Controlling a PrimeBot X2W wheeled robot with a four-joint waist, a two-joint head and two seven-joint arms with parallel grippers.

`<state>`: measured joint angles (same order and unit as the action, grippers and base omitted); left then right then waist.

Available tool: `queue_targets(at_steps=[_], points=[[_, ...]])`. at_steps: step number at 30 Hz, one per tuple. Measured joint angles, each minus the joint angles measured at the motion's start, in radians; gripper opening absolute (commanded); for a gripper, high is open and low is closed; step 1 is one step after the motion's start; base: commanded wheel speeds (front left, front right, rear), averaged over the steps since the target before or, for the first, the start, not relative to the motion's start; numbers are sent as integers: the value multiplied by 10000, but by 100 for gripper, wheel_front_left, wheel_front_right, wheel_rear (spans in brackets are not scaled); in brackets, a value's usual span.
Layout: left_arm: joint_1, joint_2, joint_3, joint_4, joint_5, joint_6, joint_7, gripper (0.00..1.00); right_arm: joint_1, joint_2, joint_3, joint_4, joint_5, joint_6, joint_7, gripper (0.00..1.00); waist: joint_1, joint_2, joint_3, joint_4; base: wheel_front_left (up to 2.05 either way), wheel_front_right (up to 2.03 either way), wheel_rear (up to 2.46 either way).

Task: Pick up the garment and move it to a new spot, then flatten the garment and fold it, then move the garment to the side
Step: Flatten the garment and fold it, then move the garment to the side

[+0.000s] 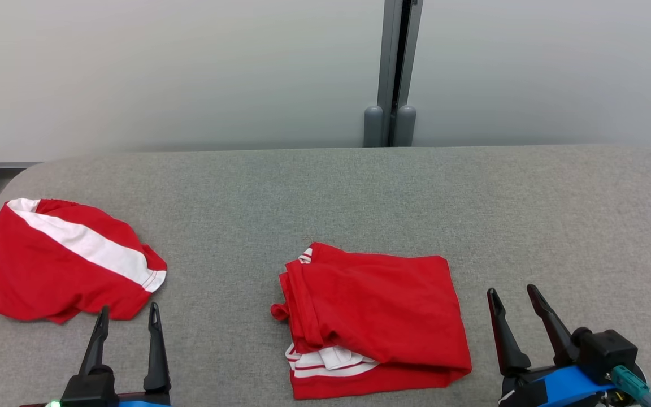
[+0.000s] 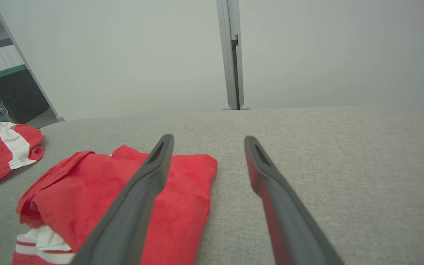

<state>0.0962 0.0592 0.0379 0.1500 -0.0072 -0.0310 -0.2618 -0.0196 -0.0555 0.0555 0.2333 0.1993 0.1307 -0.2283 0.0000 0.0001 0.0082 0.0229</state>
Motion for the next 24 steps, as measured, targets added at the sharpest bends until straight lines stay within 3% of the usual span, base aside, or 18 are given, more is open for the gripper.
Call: queue_targets(at_steps=[18, 24], points=[[39, 161, -123, 297, -92, 132, 0, 100, 125, 40, -48, -19, -36, 0, 291, 100, 0, 0, -75, 54, 0, 0, 0], [8, 169, -163, 303, -194, 130, 0, 100, -718, 42, 224, 27, -288, 0, 477, 100, 0, 0, 93, 93, 0, 0, 0]])
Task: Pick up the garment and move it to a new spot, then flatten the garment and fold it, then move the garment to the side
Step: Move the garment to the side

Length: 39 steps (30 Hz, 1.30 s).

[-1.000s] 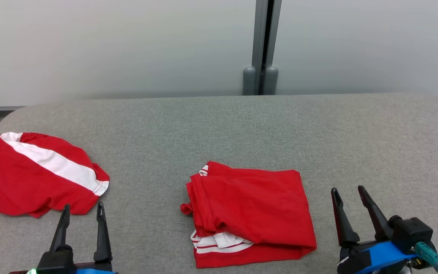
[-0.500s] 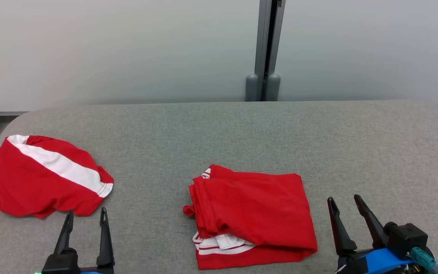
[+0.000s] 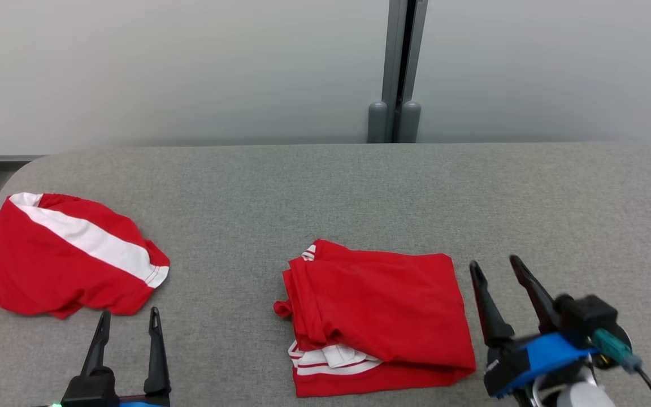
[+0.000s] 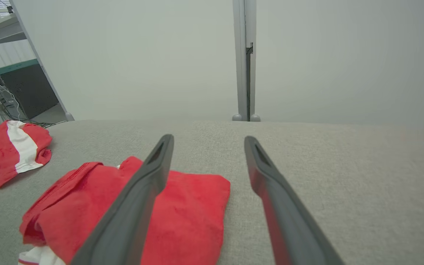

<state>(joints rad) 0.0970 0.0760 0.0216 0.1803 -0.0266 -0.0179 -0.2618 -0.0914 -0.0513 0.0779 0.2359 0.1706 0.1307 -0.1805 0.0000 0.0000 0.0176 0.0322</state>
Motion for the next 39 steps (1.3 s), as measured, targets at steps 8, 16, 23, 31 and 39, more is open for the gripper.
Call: queue_targets(at_steps=[8, 16, 23, 31, 39], points=[[-190, 29, -88, -19, -40, 13, 0, 100, -1312, -2, 98, 836, -249, 0, 1091, 100, 1, 0, 228, 237, 0, 0, 0], [-467, 10, -196, -15, -180, 31, 0, 100, -1696, -125, -100, 2819, -180, 0, 1791, 100, 1, 0, 641, 564, 0, 0, 0], [-639, -12, -205, 2, -253, 31, 0, 100, -1893, -104, 15, 4029, -12, 0, 1722, 100, 1, 0, 989, 663, 0, 0, 0], [-803, -46, -280, 29, -255, 86, 0, 100, -2130, -58, 717, 4738, 575, 0, 1425, 100, 1, 0, 1149, 630, 0, 0, 0], [-961, -71, -290, 40, -339, 82, 0, 100, -2553, -86, 1438, 4899, 1313, 2, 1078, 0, 1, 0, 1369, 576, 0, 0, 0]])
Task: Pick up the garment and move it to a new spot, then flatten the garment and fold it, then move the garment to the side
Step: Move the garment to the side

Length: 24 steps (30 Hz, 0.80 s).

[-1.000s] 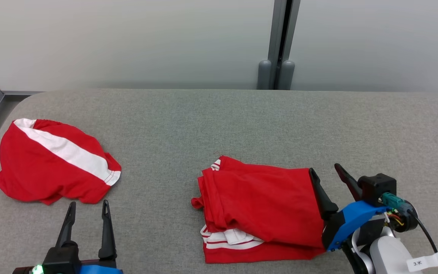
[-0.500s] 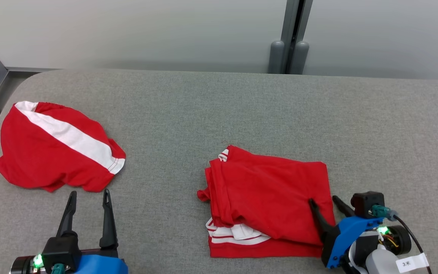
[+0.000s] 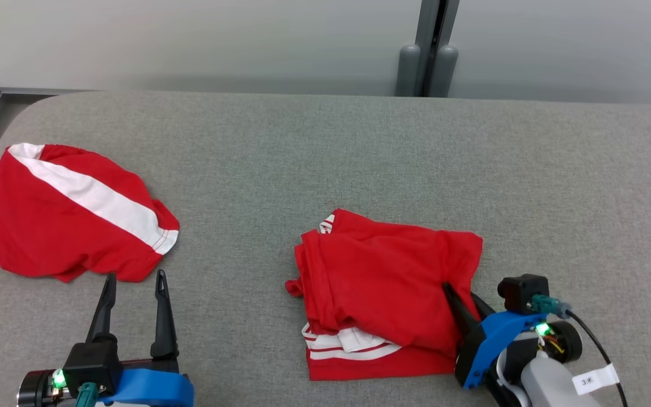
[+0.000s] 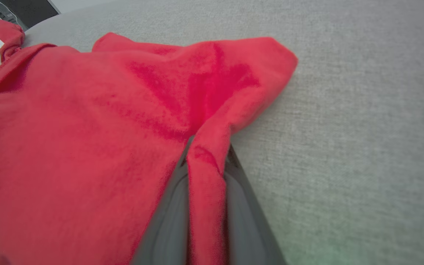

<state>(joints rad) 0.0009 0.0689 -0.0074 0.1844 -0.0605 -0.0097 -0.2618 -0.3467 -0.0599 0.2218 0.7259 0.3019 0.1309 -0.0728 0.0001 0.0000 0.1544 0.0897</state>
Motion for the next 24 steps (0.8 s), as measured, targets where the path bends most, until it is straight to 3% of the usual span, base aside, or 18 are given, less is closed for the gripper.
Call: queue_targets(at_steps=[8, 14, 24], points=[[-529, -12, 4, -360, -4, -58, 0, 100, -1141, -869, -199, -84, -17, 2, -430, 0, 0, 0, 794, -328, 0, 0, 0], [-1373, 27, 44, -779, 82, -84, -2, 100, -1897, -1873, -800, -339, -88, 0, -558, 0, 0, 0, 1858, -813, 0, 0, 0], [-2603, 449, 178, -1524, 318, -142, -12, 100, -2253, -2750, -2136, -1070, -40, 12, -876, 0, 0, 0, 3609, -1894, 0, 0, 0]])
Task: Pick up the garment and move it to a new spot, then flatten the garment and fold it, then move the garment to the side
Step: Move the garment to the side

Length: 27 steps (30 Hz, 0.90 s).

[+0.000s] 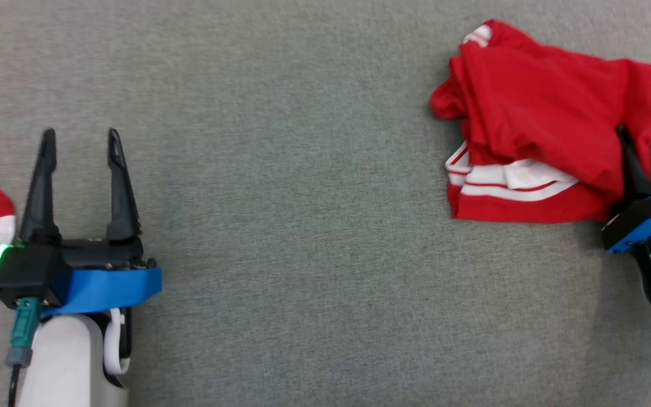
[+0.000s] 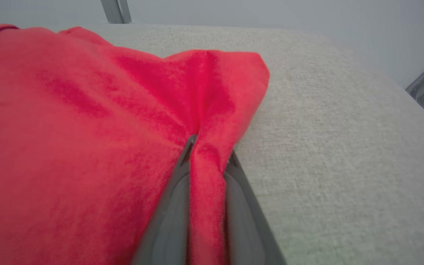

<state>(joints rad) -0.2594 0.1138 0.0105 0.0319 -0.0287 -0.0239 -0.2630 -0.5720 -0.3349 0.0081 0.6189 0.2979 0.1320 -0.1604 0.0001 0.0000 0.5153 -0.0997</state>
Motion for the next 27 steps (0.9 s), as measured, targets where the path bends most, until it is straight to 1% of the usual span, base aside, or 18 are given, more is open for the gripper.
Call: queue_targets(at_steps=[3, 7, 10, 12, 15, 20, 23, 25, 27], points=[[-299, 159, 52, -165, 67, -2, 2, 100, -113, -67, -265, -226, -4, -2, -81, 0, 1, 0, 405, -251, 0, 0, 0], [-627, 416, 123, -345, 115, -19, 0, 100, -531, -65, -247, -476, -86, -6, -81, 0, 1, 0, 791, -422, 0, 0, 0], [-773, 522, 140, -460, 138, -25, 0, 100, -1311, -159, -73, -560, -276, -10, 21, 0, 1, 0, 972, -453, 0, 0, 0], [-845, 570, 109, -493, 157, -33, 2, 100, -2001, -347, 46, -514, -389, -10, 199, 0, 0, 0, 1053, -401, 0, 0, 0], [-989, 585, 21, -583, 198, -54, 0, 100, -2966, -704, 84, -159, -566, -10, 522, 0, 0, 0, 1179, -239, 0, 0, 0], [-1075, 523, -165, -717, 203, -44, 0, 100, -4452, -1523, -123, 786, -738, -12, 986, 0, 0, 0, 1473, 114, 0, 0, 0], [-1074, 481, -184, -765, 196, -17, 2, 100, -5001, -1935, -330, 1386, -986, -10, 1087, 0, 0, 0, 1644, 299, 0, 0, 0], [-1074, 458, -188, -807, 180, 35, 0, 100, -5333, -2217, -443, 1799, -1216, -12, 1350, 0, 0, 0, 1744, 380, 0, 0, 0], [-1072, 464, -161, -849, 146, 61, 0, 100, -5485, -2301, -489, 2025, -1319, -12, 1413, 0, 0, 0, 1804, 398, 0, 0, 0]])
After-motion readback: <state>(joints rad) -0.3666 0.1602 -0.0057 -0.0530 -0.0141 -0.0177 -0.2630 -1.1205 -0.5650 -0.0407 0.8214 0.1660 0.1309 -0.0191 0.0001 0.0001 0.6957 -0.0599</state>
